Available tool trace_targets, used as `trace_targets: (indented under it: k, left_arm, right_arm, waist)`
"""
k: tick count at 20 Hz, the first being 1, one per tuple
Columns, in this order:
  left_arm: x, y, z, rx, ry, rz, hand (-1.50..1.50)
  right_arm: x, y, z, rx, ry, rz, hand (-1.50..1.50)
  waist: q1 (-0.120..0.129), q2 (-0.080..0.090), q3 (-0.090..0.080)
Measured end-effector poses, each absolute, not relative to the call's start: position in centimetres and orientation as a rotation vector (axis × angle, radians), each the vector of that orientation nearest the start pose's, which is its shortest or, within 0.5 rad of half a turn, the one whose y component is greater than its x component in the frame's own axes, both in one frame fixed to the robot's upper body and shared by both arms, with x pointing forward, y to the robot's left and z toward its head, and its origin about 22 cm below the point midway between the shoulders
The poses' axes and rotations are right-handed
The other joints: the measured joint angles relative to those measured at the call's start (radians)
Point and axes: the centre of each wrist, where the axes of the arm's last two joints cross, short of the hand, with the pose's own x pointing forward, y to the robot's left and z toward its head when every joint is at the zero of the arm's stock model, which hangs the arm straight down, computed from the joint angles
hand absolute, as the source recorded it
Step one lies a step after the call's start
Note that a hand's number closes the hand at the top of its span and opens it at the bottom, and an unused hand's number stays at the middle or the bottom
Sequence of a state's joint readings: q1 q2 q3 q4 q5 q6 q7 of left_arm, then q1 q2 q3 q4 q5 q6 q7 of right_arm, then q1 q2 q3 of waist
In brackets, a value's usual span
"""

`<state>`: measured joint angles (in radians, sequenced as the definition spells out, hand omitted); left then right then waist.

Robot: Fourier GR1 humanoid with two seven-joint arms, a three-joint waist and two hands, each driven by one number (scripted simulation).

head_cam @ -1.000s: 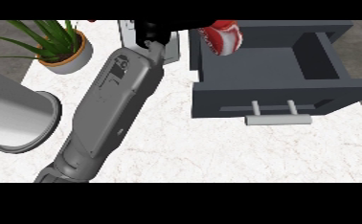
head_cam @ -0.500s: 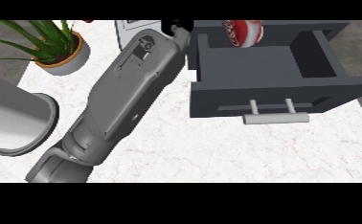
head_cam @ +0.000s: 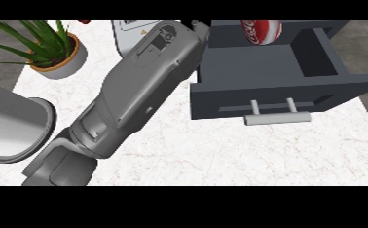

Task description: Pick up the can, place it into the drawer and close the drawer

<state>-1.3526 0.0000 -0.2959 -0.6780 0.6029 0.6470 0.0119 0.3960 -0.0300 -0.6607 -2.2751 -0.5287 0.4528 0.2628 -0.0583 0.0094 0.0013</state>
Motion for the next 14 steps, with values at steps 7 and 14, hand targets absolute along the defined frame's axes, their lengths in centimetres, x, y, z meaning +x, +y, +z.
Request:
trace_targets:
  k: [7,14]
  left_arm:
    - [41.7,-1.4,20.8,-0.113,-1.678,0.043,1.50]
    - [41.9,-1.7,19.4,-0.056,-1.650,0.024,-1.50]
  right_arm:
    - [8.3,-35.8,12.3,-0.116,-1.808,-0.117,-1.50]
    - [8.5,-35.9,12.9,-0.107,-1.807,-0.103,-1.50]
  waist:
    - [-0.013,0.003,0.000]
    - [-0.028,0.006,0.001]
